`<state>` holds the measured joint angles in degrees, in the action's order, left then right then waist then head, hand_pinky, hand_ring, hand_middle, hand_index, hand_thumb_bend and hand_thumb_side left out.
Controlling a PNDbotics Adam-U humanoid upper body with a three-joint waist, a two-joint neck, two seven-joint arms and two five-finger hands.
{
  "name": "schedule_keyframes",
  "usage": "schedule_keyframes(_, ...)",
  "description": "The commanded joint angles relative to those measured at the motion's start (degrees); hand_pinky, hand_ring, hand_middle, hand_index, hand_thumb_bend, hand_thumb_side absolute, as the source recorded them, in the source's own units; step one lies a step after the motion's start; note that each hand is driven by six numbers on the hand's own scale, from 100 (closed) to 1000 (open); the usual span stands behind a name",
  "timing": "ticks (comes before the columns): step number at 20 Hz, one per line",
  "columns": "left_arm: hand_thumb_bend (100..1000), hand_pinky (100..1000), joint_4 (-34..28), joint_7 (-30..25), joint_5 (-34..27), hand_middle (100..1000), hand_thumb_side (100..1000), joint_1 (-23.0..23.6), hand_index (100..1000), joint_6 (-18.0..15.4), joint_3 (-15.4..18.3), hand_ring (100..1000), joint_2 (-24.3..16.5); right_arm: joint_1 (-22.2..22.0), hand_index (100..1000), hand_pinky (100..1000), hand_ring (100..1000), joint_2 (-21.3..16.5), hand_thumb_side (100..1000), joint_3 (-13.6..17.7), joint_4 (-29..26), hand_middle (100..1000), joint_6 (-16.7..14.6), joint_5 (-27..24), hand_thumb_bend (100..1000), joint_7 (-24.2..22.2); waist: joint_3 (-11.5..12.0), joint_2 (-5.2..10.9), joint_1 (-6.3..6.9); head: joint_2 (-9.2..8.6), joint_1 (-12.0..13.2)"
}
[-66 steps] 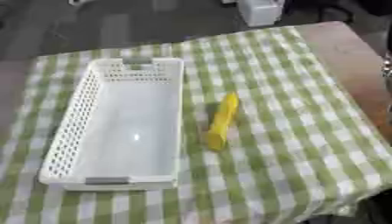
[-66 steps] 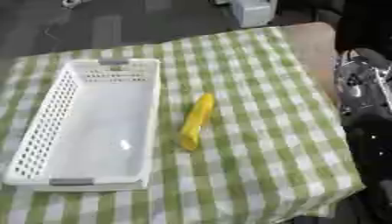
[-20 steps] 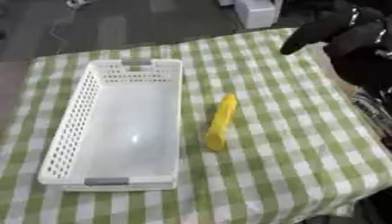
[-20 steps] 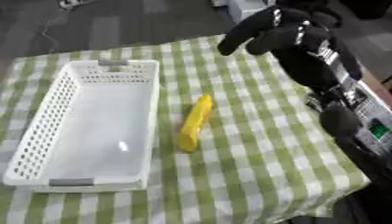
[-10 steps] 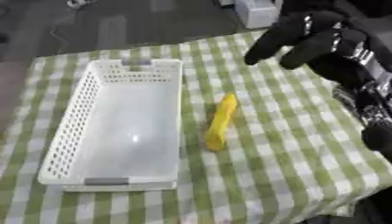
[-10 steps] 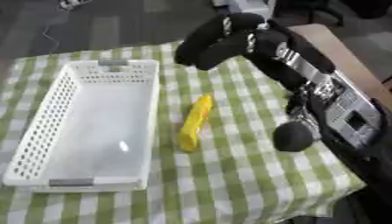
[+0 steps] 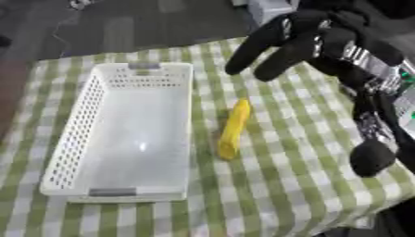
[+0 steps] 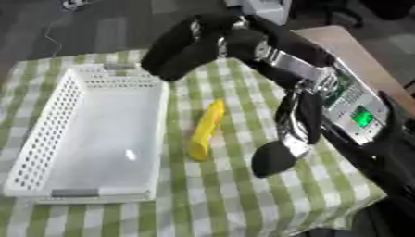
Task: Pick up objects on the table and place them in the box.
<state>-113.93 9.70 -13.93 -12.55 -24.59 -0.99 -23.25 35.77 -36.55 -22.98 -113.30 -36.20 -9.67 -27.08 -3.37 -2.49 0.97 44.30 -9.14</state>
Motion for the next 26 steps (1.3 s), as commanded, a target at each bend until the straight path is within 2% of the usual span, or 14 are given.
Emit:
schedule_keyframes(1,413,534,-0.66,-0.13,-0.12,1000,754,-0.57,899,-0.12,-0.09,582,-1.35,1.81,864,697,768,0.30,735,0.07,1.18,818,-4.13,1.97,596,-3.48,0.15,0.58,-0.06,-0.18,-0.76)
schedule_keyframes(15,414,537,-0.66,-0.12,-0.42,1000,752,-0.84,900,-0.28,-0.03,583,-1.30,5.08,858,699,768,3.95,746,-0.61,10.42,813,-7.35,9.84,594,-2.04,0.15,0.61,-0.06,-0.30,-0.90)
schedule_keyframes(26,413,537,-0.66,-0.19,-0.51,1000,753,-0.93,901,-0.43,-0.02,583,-1.20,5.51,841,681,739,7.44,729,-0.67,21.35,794,-11.72,15.17,573,-1.33,0.06,0.37,0.12,-0.35,-1.13)
